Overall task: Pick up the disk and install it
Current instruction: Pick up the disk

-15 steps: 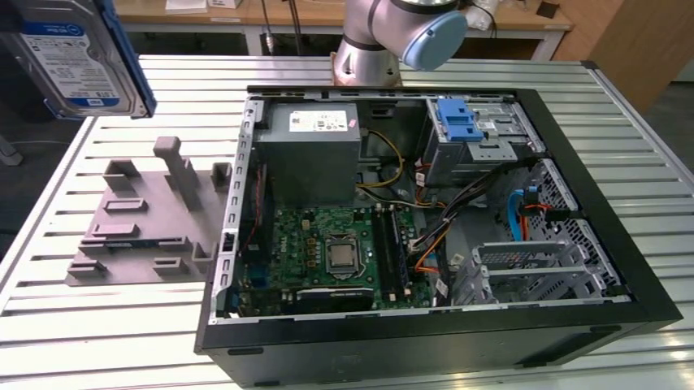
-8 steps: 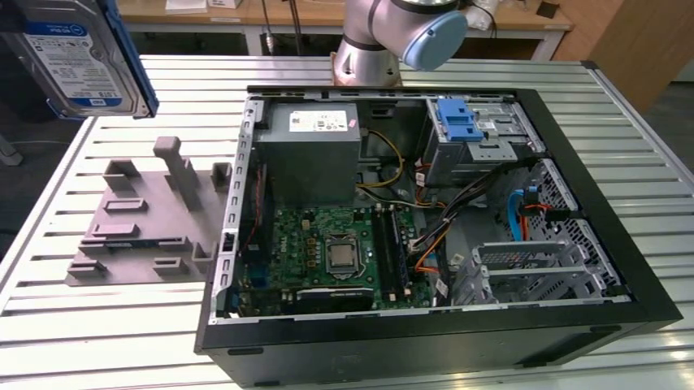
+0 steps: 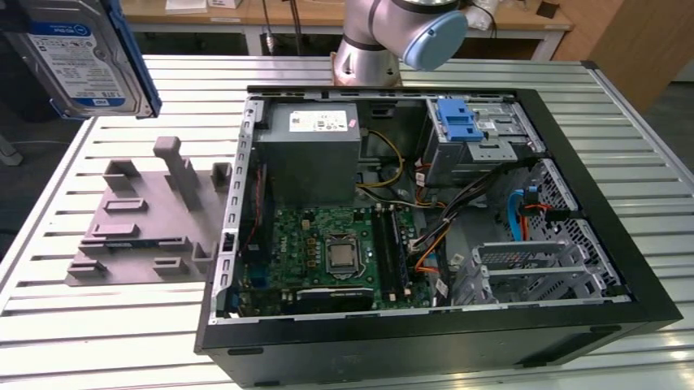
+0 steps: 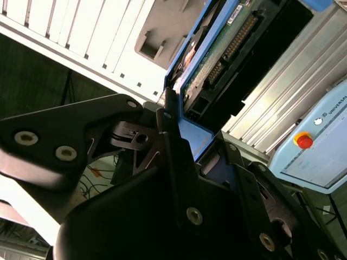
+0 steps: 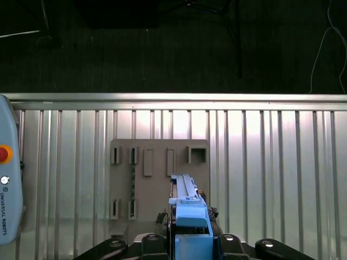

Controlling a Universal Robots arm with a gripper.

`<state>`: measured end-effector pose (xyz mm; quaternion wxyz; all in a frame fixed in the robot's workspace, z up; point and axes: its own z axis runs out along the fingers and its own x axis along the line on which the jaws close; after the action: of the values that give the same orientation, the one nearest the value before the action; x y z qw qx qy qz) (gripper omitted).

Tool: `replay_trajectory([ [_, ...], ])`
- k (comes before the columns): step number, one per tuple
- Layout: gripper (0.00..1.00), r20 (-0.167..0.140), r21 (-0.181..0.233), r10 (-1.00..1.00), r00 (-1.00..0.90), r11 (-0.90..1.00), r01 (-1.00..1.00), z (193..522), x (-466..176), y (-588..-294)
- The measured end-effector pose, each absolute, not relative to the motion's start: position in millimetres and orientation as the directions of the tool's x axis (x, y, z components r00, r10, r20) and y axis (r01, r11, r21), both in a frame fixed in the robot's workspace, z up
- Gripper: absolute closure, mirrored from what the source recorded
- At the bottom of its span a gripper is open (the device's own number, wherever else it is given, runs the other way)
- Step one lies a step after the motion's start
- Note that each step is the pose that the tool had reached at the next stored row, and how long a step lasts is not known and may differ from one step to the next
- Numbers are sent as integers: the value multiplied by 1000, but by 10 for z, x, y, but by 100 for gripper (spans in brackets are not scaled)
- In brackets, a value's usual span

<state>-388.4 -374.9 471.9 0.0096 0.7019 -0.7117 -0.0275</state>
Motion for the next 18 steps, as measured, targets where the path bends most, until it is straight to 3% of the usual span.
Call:
replay_trajectory([
  [12,64,-25,56,-1000,-14,13,-998,4719,-3741,-3762],
  [18,64,-25,56,-1000,-14,13,-998,4716,-3731,-3924],
])
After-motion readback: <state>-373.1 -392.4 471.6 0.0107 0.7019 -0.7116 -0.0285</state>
